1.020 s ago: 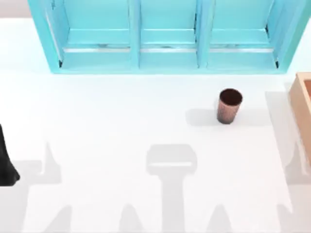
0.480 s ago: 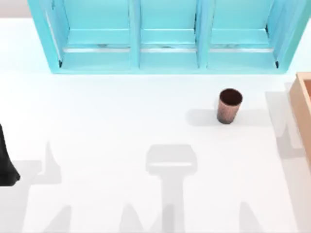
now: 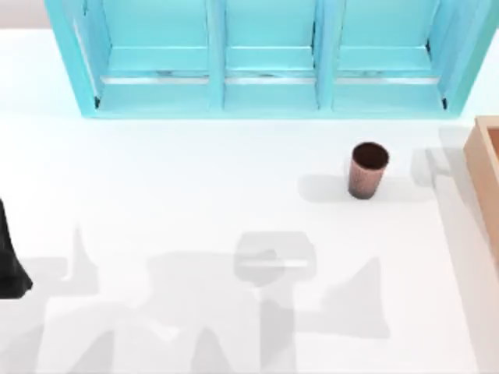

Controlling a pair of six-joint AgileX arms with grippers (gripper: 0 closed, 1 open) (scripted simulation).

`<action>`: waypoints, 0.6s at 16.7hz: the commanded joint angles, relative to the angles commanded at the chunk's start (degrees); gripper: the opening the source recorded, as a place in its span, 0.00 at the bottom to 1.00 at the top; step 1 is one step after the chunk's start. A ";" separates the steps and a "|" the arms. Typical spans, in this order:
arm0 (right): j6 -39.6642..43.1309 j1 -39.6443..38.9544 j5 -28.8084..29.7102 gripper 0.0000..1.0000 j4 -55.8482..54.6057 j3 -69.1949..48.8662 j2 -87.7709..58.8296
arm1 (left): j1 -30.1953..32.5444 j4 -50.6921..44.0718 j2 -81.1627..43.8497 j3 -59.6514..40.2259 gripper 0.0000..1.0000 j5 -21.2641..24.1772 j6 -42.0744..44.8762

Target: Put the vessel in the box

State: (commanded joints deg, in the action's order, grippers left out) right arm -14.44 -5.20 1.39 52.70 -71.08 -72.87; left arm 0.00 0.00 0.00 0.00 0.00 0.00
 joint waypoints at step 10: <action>-4.64 -10.53 0.67 1.00 31.81 -49.08 -51.08 | 0.00 0.00 0.00 0.00 1.00 0.00 0.00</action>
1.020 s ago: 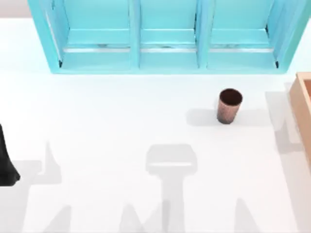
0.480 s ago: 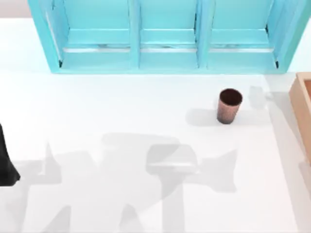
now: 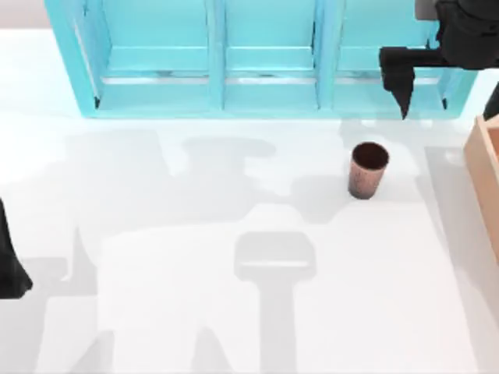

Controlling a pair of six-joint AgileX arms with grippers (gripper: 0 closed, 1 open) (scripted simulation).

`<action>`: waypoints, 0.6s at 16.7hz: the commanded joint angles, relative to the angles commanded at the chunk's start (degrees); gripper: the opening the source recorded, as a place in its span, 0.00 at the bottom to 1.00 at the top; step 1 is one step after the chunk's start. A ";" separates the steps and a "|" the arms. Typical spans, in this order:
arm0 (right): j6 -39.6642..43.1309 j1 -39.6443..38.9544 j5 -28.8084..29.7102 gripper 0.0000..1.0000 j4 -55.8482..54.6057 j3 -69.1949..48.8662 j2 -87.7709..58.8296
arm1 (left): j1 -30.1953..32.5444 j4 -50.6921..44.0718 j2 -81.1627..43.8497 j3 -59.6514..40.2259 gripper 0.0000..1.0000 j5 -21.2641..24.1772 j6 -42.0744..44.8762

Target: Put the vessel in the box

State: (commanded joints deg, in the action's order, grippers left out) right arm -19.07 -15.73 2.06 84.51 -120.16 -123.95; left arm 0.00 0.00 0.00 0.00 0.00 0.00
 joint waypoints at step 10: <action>-1.69 -3.83 -1.84 1.00 4.68 -12.44 -9.54 | 0.00 0.00 0.00 0.00 1.00 0.00 0.00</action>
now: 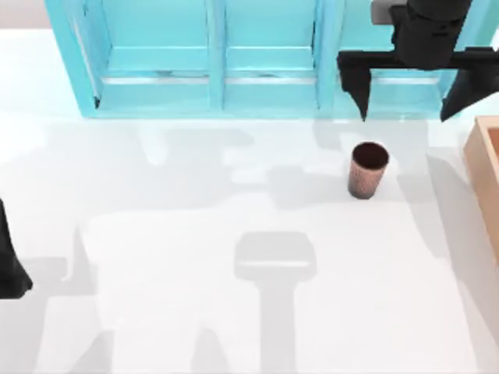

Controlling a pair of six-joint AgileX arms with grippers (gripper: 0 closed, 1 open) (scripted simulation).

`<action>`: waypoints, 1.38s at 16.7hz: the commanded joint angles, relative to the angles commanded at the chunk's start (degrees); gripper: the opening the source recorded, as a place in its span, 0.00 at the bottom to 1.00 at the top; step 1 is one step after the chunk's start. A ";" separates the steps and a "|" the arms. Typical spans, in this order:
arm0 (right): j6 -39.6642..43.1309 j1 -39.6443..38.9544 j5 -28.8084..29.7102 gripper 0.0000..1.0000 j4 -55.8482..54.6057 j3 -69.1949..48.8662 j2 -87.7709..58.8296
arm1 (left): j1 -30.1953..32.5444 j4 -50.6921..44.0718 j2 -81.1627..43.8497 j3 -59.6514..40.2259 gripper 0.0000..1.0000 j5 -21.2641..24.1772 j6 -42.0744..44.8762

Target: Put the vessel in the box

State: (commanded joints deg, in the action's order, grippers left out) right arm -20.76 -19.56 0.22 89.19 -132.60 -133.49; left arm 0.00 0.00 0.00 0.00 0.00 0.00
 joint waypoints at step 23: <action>-0.15 -0.16 -0.01 0.55 -23.27 23.94 0.67 | 0.00 0.00 0.00 0.00 1.00 0.00 0.00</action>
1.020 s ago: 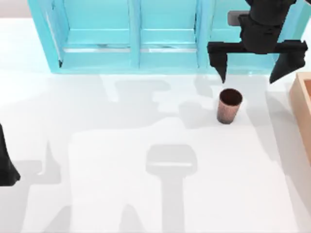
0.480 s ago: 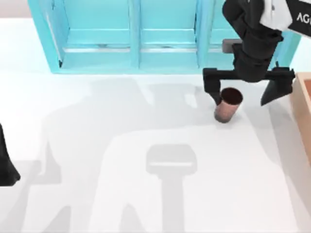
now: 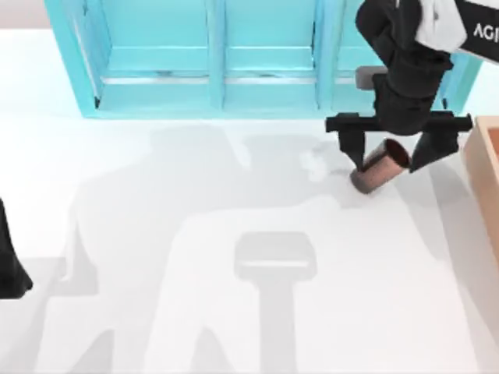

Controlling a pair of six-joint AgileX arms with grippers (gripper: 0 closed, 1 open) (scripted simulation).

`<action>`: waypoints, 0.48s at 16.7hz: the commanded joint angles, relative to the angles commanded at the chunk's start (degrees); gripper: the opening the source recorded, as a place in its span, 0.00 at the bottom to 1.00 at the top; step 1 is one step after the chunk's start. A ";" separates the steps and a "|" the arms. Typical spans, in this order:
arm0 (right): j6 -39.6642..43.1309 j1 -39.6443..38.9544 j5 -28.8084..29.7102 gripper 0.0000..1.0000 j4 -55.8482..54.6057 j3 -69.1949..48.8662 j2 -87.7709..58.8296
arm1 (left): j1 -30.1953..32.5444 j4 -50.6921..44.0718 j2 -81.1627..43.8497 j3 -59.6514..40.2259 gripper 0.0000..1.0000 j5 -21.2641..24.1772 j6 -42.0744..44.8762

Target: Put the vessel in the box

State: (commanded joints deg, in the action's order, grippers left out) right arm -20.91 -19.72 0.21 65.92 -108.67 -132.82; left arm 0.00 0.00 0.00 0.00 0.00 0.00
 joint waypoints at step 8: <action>0.00 0.00 0.00 0.00 0.00 0.00 0.00 | 0.00 0.00 0.00 0.00 1.00 0.00 0.00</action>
State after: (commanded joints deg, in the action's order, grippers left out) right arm -20.91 -19.72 0.21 65.92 -108.67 -132.82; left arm 0.00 0.00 0.00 0.00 0.00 0.00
